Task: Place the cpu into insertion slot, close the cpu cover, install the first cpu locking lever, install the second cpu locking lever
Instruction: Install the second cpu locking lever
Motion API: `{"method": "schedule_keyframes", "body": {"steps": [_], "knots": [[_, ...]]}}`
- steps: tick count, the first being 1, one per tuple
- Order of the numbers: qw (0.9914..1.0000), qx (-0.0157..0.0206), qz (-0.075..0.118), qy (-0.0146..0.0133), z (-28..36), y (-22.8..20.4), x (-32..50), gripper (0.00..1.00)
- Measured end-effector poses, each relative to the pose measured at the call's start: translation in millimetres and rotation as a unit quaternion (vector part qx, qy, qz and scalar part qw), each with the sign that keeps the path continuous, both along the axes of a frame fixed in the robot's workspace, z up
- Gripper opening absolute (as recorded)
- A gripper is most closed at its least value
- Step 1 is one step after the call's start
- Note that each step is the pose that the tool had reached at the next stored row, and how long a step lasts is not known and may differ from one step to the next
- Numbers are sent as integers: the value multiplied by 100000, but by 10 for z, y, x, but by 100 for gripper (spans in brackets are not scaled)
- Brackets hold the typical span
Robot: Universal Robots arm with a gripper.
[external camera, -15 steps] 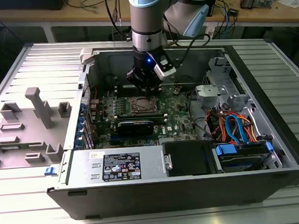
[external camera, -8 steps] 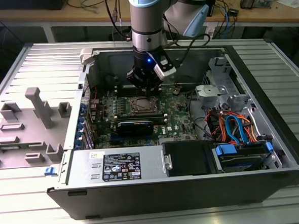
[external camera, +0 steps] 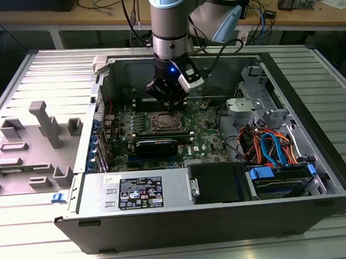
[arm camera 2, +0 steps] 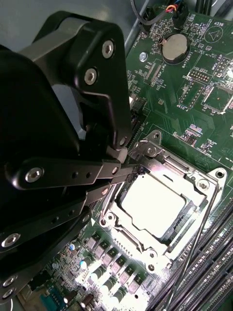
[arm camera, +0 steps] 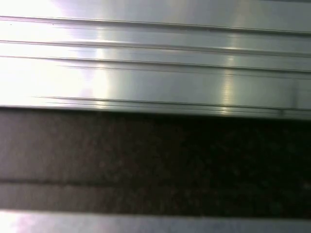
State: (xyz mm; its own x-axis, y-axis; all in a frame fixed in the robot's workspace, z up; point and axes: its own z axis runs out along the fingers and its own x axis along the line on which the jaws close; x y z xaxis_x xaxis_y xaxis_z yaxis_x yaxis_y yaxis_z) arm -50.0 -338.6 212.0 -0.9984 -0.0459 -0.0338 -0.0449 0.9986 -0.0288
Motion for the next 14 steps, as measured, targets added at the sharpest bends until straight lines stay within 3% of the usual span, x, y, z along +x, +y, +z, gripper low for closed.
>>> {"method": "schedule_keyframes", "body": {"steps": [3,8,14], "knots": [[100000,-3,4,2,0,-17,0,11],[100000,-1,0,0,0,-88,0,11],[100000,9,1,-4,26,-100,0,11]]}}
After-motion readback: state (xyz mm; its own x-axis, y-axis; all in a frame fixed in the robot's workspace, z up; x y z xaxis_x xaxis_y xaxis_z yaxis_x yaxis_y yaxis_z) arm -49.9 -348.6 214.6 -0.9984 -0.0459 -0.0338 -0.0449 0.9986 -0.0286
